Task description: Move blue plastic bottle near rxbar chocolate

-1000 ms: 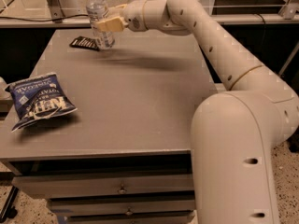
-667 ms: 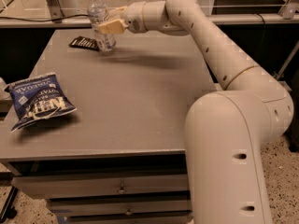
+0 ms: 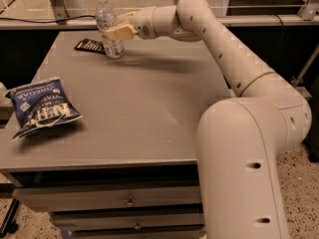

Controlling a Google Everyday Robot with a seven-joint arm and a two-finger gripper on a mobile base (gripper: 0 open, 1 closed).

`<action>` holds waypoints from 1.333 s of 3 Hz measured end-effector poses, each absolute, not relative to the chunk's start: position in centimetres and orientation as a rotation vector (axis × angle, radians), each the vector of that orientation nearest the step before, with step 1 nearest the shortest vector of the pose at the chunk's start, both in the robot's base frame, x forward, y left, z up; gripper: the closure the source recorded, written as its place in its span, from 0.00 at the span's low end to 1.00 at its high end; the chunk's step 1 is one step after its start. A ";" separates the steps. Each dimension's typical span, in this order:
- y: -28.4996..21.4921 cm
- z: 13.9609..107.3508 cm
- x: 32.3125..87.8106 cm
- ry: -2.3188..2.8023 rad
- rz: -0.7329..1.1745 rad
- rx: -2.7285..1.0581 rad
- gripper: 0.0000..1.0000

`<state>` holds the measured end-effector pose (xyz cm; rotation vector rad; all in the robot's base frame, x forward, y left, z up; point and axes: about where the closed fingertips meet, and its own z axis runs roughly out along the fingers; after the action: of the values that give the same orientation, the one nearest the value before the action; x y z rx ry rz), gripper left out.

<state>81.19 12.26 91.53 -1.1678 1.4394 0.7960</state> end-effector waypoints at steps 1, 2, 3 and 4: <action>12.7 90.9 80.9 1.448 0.814 -1.158 0.58; 12.7 91.0 80.9 1.448 0.814 -1.158 0.36; 12.3 90.7 80.5 1.466 0.815 -1.136 0.13; 11.3 90.5 79.7 1.484 0.810 -1.109 0.00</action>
Offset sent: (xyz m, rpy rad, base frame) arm -0.0124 -0.0061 -0.0174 0.0276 0.0541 -0.0431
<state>79.74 11.29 90.54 -1.1091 1.4843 0.8099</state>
